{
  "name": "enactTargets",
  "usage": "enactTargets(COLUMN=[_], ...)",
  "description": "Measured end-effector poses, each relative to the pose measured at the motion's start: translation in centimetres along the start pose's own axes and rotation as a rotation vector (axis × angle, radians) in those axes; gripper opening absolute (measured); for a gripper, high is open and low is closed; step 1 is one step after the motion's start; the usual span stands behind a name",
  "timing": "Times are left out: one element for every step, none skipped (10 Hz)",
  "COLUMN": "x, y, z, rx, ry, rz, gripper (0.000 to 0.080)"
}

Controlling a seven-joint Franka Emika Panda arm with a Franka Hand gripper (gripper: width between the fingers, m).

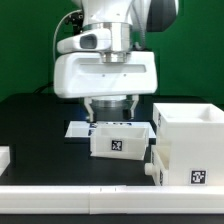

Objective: Assemble drawer

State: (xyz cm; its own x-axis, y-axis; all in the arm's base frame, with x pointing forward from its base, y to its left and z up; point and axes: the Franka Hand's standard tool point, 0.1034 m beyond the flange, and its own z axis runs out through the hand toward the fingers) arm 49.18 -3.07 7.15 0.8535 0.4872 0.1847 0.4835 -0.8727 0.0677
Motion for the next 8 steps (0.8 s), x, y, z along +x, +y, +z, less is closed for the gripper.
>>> enactTargets(x=[0.0, 0.0, -0.1, -0.6, -0.3, 0.0, 0.0, -0.1], y=[-0.1, -0.3, -2.1, -3.7, -5.4, -6.3, -6.2, -6.2], z=[0.0, 0.0, -0.1, 0.1, 0.3, 0.4, 0.4, 0.4], rx=[0.001, -0.001, -0.014, -0.008, -0.001, 0.008, 0.007, 0.007], ry=[0.0, 0.003, 0.023, 0.018, 0.022, 0.02, 0.02, 0.02], rz=[-0.002, 0.031, 0.183, 0.268, 0.408, 0.471, 0.45, 0.45], gripper=[0.0649, 0.0649, 0.0649, 0.0649, 0.0649, 0.0649, 0.0649, 0.0649])
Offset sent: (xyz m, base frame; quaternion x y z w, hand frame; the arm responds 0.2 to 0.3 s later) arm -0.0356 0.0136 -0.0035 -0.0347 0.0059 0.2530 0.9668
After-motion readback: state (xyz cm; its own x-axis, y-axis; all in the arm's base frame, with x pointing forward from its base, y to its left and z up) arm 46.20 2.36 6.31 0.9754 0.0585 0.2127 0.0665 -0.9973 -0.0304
